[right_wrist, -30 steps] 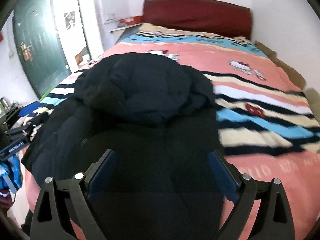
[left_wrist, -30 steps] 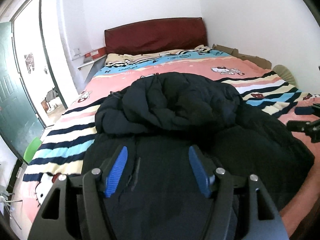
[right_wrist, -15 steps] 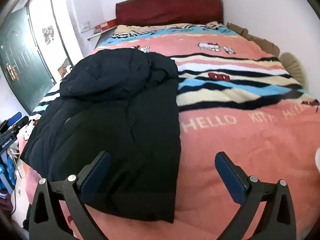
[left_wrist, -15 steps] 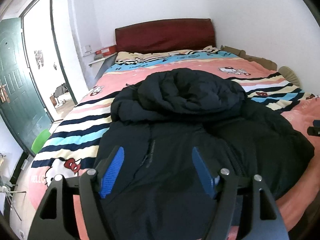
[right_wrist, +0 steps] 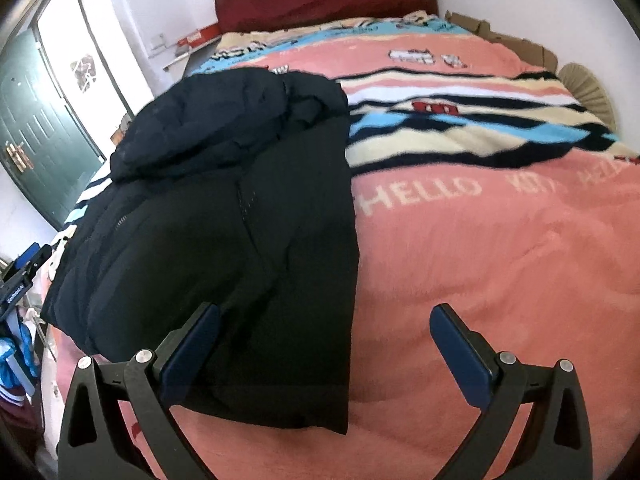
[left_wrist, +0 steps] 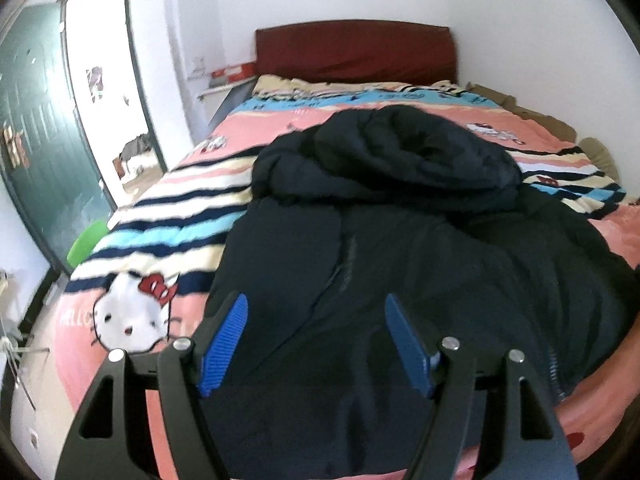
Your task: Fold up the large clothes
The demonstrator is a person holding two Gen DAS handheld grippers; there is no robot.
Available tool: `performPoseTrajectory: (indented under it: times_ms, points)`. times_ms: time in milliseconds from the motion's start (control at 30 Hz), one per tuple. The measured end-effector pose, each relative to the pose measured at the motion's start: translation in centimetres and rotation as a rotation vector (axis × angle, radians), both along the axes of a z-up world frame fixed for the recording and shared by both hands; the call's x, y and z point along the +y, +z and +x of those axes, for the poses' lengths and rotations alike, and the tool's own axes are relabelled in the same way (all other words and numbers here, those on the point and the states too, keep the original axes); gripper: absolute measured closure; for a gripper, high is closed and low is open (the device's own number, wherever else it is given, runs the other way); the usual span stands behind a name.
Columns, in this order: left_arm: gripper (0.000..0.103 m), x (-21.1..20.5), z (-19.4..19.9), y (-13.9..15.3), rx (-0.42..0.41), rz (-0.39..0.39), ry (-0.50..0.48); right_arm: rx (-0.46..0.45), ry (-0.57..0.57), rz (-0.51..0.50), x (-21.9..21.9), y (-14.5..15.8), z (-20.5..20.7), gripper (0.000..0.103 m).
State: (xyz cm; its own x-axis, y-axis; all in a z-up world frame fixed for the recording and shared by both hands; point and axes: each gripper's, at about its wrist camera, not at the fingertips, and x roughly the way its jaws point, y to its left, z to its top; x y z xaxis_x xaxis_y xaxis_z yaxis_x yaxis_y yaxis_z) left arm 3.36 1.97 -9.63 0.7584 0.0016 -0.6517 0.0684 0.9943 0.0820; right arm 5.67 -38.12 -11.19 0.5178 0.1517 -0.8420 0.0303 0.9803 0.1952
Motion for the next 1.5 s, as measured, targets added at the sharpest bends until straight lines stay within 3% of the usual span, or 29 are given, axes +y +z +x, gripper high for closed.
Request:
performPoseTrajectory:
  times_ms: [367, 533, 767, 1067, 1233, 1500]
  points:
    - [0.033, 8.3, -0.6, -1.6, 0.038, -0.059, 0.181, 0.017, -0.030, 0.032, -0.3, -0.4, 0.1, 0.001]
    - [0.033, 12.1, -0.8, -3.4, 0.109, -0.183, 0.217, 0.036, -0.035, 0.068, -0.5, -1.0, 0.3, 0.001]
    - [0.033, 14.4, -0.3, -5.4, 0.181, -0.433, 0.135, 0.087, -0.013, 0.109, 0.3, -2.5, 1.0, 0.001]
    - [0.033, 13.7, 0.5, -8.8, 0.294, -0.663, 0.031, 0.124, -0.006, 0.183, 0.6, -3.9, 1.5, 0.000]
    - [0.032, 11.2, 0.6, -9.1, 0.338, -0.701, -0.069, 0.141, 0.010, 0.212, 0.8, -4.3, 1.7, 0.000]
    - [0.032, 10.9, 0.8, -8.4, 0.306, -0.810, -0.107, 0.165, 0.080, 0.336, 1.9, -4.2, 1.6, 0.000]
